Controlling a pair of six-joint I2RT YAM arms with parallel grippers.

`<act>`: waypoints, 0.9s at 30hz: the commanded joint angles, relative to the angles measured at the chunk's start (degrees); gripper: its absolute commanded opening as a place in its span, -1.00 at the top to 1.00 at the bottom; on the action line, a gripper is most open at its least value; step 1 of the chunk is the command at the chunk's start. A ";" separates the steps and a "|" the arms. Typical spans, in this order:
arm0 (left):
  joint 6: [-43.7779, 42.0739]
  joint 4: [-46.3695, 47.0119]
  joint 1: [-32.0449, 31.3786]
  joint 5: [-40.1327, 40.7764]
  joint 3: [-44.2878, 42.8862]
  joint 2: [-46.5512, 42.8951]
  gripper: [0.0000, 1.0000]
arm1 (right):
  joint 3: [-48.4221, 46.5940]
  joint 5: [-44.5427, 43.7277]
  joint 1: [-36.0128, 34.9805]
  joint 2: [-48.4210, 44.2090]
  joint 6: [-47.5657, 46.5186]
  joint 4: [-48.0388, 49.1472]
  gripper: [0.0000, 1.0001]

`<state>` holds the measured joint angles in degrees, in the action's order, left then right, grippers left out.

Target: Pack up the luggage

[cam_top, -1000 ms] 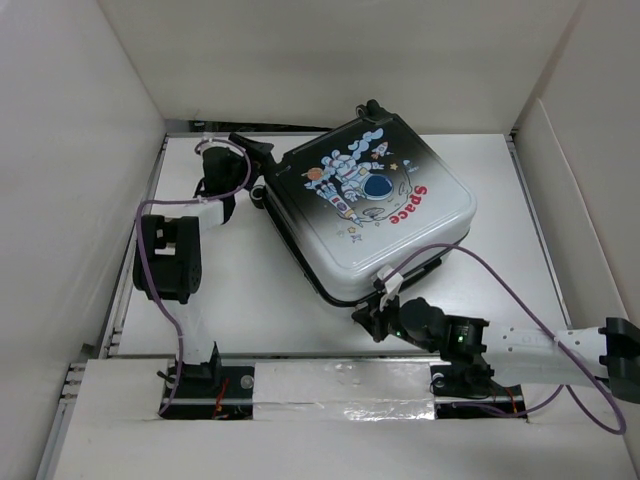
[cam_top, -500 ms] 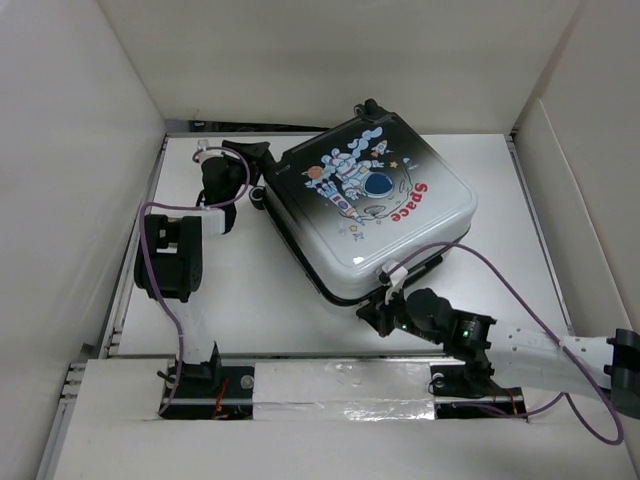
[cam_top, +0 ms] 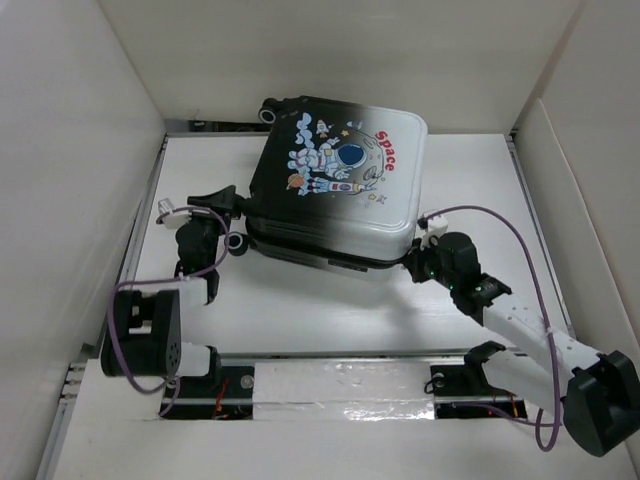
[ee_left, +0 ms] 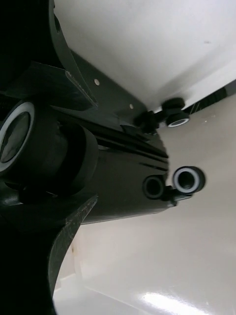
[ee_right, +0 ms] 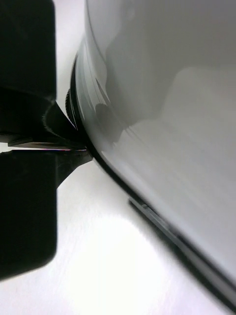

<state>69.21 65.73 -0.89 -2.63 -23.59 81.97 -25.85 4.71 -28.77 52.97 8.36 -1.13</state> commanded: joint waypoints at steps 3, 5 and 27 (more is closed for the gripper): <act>-6.72 0.38 -5.79 -5.19 8.54 -15.93 1.00 | -4.05 9.62 -2.92 1.00 1.56 15.44 1.00; -7.60 -2.78 -5.79 -5.10 10.57 -20.59 1.00 | 0.33 6.13 -10.63 0.04 6.37 19.47 1.00; -27.02 -34.10 -5.79 -0.51 7.50 -51.58 0.47 | -2.10 9.08 -2.17 -1.04 0.52 14.04 1.00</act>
<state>46.17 27.03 -6.24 5.85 -15.46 30.11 -22.24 7.73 -33.12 51.70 11.49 5.48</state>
